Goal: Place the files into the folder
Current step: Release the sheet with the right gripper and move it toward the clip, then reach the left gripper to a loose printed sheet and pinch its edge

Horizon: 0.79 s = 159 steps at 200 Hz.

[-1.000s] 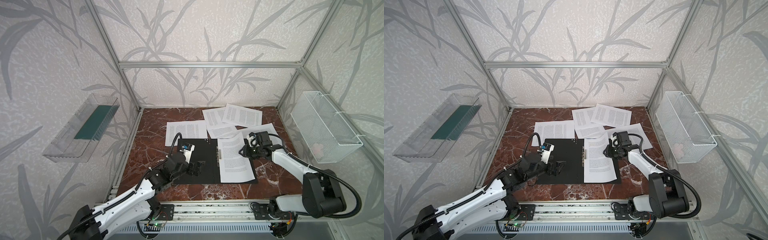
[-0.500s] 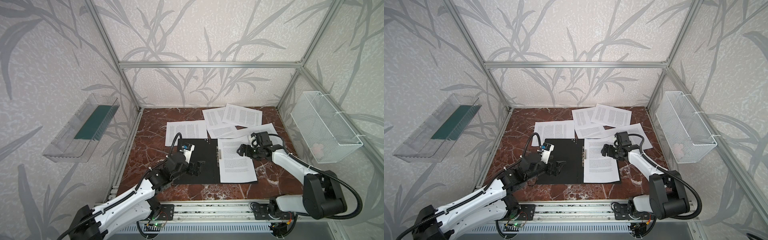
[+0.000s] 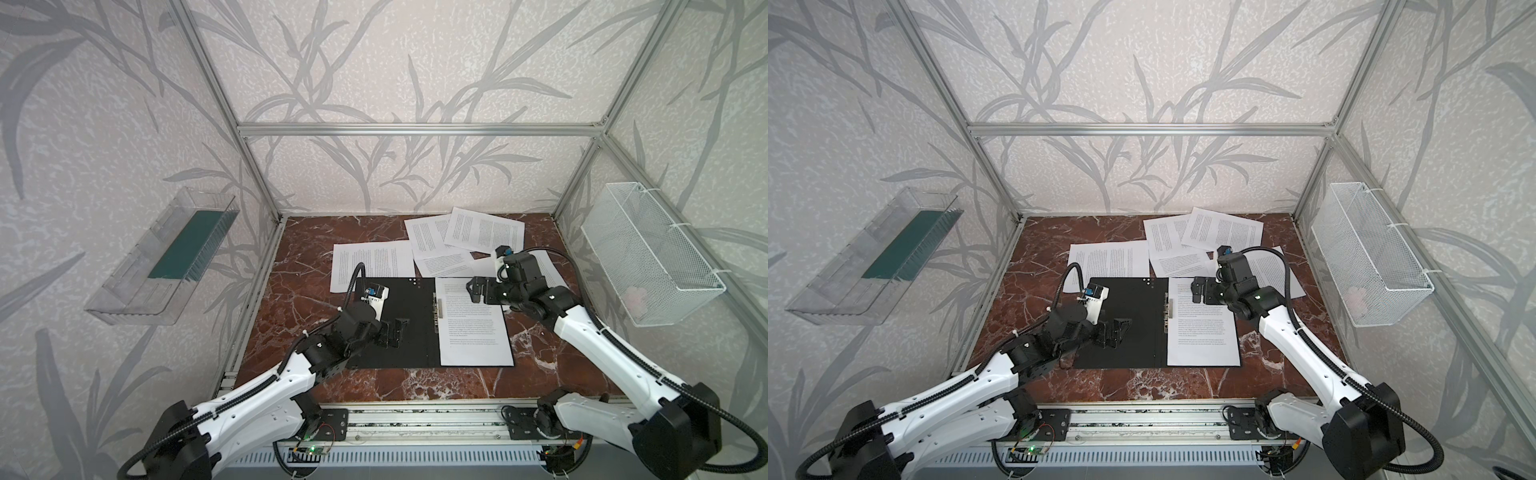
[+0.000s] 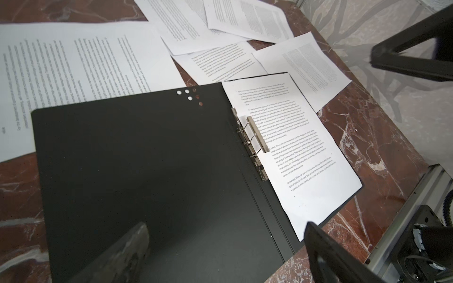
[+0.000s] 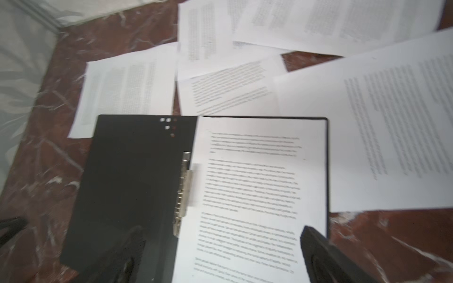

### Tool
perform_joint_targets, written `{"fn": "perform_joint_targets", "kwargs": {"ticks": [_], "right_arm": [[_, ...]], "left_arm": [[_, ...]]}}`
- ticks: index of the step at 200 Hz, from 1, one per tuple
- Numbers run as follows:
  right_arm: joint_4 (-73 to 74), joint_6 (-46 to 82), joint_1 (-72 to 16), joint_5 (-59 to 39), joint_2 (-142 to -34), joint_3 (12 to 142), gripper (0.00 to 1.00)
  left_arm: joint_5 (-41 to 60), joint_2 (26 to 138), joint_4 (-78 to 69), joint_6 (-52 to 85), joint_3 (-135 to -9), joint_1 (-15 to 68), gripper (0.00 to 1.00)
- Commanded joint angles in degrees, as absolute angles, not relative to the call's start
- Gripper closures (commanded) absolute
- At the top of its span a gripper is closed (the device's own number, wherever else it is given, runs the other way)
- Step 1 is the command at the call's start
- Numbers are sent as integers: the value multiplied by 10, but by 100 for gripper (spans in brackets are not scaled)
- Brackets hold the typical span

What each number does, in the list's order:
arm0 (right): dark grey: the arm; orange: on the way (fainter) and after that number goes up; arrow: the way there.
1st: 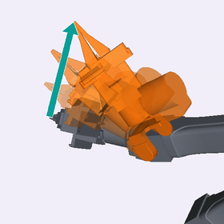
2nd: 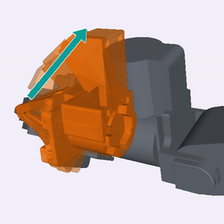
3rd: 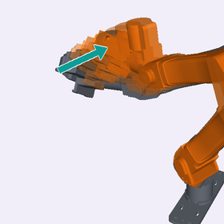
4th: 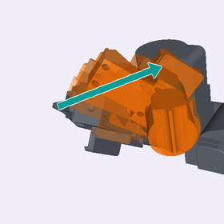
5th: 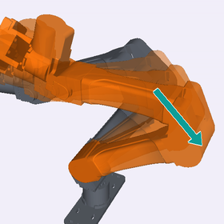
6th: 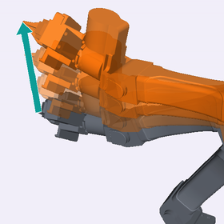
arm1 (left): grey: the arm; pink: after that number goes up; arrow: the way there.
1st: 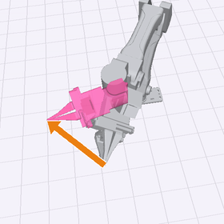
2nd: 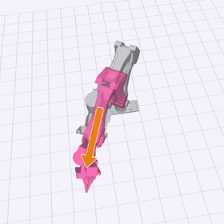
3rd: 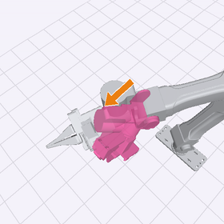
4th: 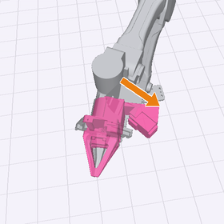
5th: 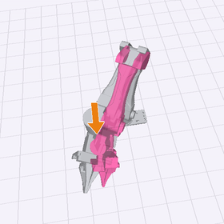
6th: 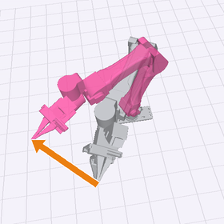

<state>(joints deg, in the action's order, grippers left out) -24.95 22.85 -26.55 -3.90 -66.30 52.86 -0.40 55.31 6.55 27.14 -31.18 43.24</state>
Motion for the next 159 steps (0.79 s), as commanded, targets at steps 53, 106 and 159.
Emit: {"fn": "perform_joint_targets", "kwargs": {"ticks": [53,106,159], "right_arm": [[-90,211,-308,-96,-653,413,1],[-33,209,-321,-97,-651,375,1],[7,230,-326,-158,-651,363,1]], "left_arm": [[20,655,83,443,-390,224,1],[27,716,81,395,-427,68,2],[112,824,67,372,-455,-21,7]]}}
